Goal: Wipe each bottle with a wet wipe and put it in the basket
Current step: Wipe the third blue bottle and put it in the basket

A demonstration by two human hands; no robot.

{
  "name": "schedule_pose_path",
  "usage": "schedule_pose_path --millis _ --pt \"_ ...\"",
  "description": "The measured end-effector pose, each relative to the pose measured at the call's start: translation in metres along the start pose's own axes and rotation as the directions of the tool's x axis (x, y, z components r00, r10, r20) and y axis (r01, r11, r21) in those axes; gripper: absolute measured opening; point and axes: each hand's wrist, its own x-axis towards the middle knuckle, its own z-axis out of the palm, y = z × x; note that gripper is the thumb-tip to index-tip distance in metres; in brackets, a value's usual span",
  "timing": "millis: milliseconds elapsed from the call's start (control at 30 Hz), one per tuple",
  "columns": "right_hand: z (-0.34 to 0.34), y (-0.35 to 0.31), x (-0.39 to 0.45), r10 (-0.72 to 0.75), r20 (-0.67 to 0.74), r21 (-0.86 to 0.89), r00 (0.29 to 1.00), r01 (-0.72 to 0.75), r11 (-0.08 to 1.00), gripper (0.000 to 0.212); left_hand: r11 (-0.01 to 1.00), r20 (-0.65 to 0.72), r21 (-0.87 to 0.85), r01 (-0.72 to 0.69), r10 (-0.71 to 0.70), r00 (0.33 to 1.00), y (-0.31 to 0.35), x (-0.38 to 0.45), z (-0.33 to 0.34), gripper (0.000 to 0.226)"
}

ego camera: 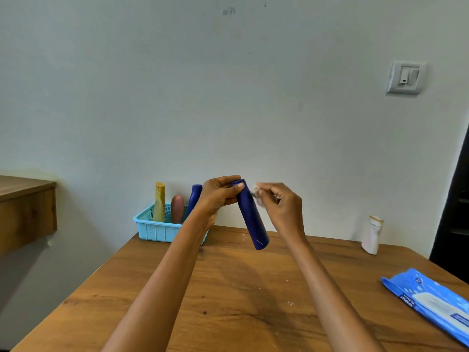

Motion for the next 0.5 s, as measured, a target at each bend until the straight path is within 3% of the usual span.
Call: schedule_pose_path --millis 100,200,367,500 --pt "0.006 -0.007 0.0 -0.008 0.022 0.037 1.0 0.007 0.999 0.028 1.0 -0.011 0.013 0.013 -0.013 1.0 0.0 -0.001 0.007 0.033" --pt "0.015 -0.006 -0.009 -0.097 0.087 -0.053 0.991 0.102 0.993 0.034 0.996 -0.066 -0.073 0.049 -0.054 0.996 0.002 0.0 0.007 0.032" --pt "0.014 0.003 -0.013 -0.232 0.121 -0.169 0.965 0.251 0.953 0.017 0.987 -0.136 -0.123 0.101 -0.117 0.984 0.001 0.001 0.001 0.034" --pt "0.012 0.006 -0.016 -0.199 0.204 -0.276 0.959 0.251 0.928 0.013 0.993 -0.166 -0.053 0.104 -0.111 0.98 -0.003 0.001 0.002 0.036"
